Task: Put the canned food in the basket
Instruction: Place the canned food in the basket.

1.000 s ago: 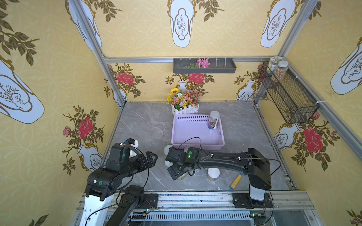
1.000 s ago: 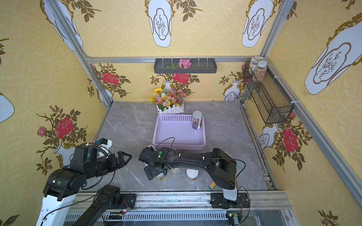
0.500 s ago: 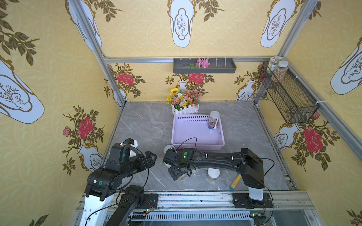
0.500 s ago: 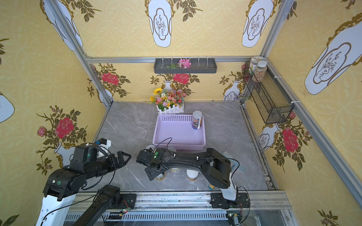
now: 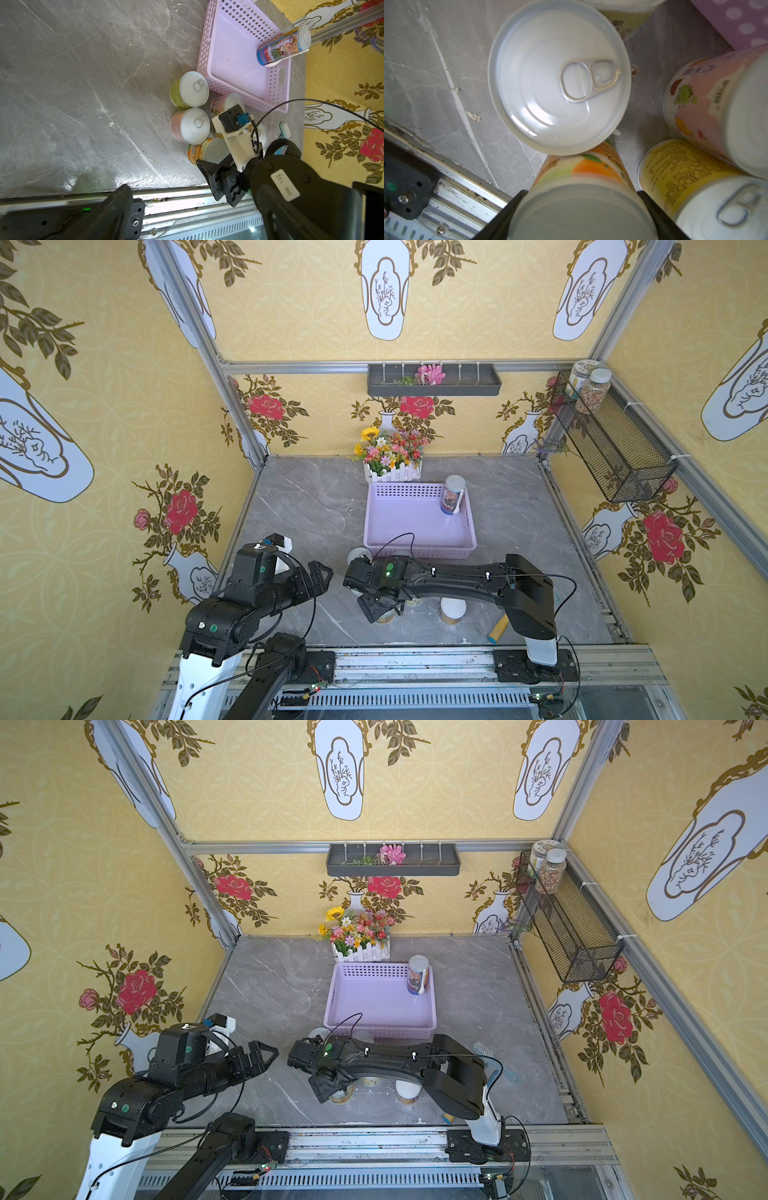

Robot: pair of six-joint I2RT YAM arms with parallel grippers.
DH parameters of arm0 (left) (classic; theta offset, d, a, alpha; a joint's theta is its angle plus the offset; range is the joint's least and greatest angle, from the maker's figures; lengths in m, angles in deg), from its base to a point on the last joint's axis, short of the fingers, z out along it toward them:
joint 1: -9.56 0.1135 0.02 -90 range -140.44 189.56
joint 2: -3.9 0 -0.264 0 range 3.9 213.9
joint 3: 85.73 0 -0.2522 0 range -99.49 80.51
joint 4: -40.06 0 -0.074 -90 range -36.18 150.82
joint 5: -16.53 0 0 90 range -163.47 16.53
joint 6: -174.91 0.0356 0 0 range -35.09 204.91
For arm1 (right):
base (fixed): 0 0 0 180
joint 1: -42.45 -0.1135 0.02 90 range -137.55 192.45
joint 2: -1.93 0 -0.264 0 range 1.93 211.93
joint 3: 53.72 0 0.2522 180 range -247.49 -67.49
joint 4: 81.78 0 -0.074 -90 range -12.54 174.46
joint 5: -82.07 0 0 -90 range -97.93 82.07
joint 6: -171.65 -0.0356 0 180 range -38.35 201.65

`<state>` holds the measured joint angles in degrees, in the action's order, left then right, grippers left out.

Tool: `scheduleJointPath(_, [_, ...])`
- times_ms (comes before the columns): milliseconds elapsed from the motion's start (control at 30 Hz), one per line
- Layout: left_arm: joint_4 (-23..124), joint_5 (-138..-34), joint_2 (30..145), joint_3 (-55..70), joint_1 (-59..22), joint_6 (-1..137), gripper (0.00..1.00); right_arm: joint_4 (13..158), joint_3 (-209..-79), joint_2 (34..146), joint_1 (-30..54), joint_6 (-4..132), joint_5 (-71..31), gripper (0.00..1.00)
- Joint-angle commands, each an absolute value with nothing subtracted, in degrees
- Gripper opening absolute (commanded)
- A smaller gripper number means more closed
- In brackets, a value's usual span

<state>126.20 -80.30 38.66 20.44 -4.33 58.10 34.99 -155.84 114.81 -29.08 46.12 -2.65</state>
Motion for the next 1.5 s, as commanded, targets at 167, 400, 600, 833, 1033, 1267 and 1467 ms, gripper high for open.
scheduleJointPath(167, [118.89, -83.61, 40.08, 20.64, -4.33, 58.69, 1.0, 32.84, -156.15, 108.09, -29.43, 44.56, -1.24, 0.69])
scheduleJointPath(400, [109.34, -88.36, 42.86, 22.04, -4.32, 59.96, 1.0, 33.28, -152.0, 96.35, -26.74, 42.61, -1.42, 0.65])
scheduleJointPath(600, [103.36, -91.34, 45.61, 23.46, -4.64, 60.2, 1.0, 32.78, -147.79, 89.59, -20.78, 42.63, -1.52, 0.64])
scheduleJointPath(833, [94.48, -87.65, 49.07, 25.57, -12.39, 56.91, 1.0, 30.81, -145.44, 85.67, -12.06, 43.66, 0.48, 0.63])
scheduleJointPath(1033, [86.52, -80.89, 55.07, 26.38, -24.05, 54.23, 1.0, 29.54, -147.04, 87.19, -5.12, 49.09, 3.88, 0.63])
scheduleJointPath(1267, [81.17, -76.64, 62.17, 25.32, -31.35, 54.02, 1.0, 31.48, -151.32, 92.49, 3.86, 57.42, 3.82, 0.63])
scheduleJointPath(1467, [78.17, -76.77, 63.53, 26.19, -32.85, 53.05, 1.0, 34.49, -154.62, 98.25, 10.12, 67.73, -3.45, 0.63])
